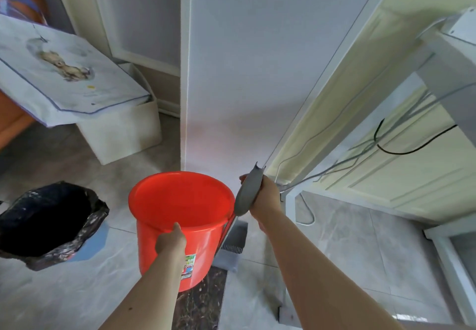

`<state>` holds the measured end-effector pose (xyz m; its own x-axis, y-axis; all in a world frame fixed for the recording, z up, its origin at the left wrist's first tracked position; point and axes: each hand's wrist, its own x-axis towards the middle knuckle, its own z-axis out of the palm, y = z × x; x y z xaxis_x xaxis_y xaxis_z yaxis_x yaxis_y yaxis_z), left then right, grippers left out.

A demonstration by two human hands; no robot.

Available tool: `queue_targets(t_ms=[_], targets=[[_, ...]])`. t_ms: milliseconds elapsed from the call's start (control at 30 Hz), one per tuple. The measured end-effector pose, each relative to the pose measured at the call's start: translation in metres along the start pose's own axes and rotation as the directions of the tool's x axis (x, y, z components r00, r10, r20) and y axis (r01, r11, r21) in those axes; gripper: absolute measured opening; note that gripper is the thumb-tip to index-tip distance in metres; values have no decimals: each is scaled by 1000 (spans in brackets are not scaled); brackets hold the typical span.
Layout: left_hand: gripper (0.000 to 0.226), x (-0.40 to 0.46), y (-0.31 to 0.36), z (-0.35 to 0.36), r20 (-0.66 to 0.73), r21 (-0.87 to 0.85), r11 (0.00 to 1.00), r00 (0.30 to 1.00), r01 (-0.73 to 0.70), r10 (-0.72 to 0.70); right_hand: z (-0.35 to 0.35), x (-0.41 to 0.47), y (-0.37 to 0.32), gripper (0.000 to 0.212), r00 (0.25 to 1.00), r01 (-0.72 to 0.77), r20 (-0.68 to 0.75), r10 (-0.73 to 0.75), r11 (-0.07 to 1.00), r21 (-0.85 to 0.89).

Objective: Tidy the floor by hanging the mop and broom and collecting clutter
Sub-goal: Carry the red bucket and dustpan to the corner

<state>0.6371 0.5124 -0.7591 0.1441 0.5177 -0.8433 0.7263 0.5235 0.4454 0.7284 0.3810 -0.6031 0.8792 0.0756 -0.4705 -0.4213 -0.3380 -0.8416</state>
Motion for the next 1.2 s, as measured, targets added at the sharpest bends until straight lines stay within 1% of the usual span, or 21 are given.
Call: queue_targets(t_ms=[33,100,200,300,433,567,600,633,667,700,733,767,833,900,967,1000,1067,1133,1200], targets=[[61,6,2,4,5,8,1000,1000,-11,11,-2,8,0,24,999,-34,-1,34,996,84],[61,18,3,10,26,-10,1000,999,-27,27,-4,18,-2,24,998,-62,-8,65,978,200],[61,30,5,20,47,2,999,998,-49,49,-5,28,-10,29,995,-96,5,103,909,406],[61,33,11,31,61,62,996,997,-60,56,-11,40,-14,32,995,-102,37,97,867,488],[61,37,19,44,93,68,996,995,-52,45,-26,54,-15,31,998,-54,14,57,802,595],[61,39,14,48,113,75,997,993,-23,15,-25,57,-5,21,996,-49,-11,88,653,756],[60,39,13,48,112,64,998,994,-27,20,-20,56,1,16,994,-30,-50,97,682,731],[59,39,12,47,113,55,998,993,-31,25,-15,55,10,16,986,2,-135,100,798,603],[58,40,11,46,113,47,998,993,-37,31,-10,53,18,20,974,20,-212,78,904,427],[57,42,9,44,114,44,998,993,-44,38,-1,51,28,22,960,43,-277,32,965,259],[57,42,9,41,115,47,997,992,-55,49,7,48,34,23,957,30,-290,21,985,170],[57,44,9,39,118,54,996,991,-65,58,17,46,39,29,959,-13,-279,46,993,120],[56,47,8,34,120,64,994,990,-89,81,33,46,47,52,943,-141,-285,170,983,120],[56,51,8,27,121,86,991,988,-107,96,46,53,58,57,901,-211,-366,233,973,97],[57,56,7,21,126,105,987,986,-123,109,58,61,74,52,867,-282,-409,286,957,71],[56,60,7,18,132,100,986,984,-131,117,67,63,83,47,862,-329,-385,329,942,68],[54,67,7,14,147,82,987,981,-141,128,81,66,101,35,883,-400,-272,383,916,-6],[52,76,6,12,145,58,987,980,-149,140,97,68,117,40,903,-417,-170,395,900,-123],[51,89,4,8,123,29,988,982,-150,145,117,71,131,47,909,-415,-111,402,895,-161]])
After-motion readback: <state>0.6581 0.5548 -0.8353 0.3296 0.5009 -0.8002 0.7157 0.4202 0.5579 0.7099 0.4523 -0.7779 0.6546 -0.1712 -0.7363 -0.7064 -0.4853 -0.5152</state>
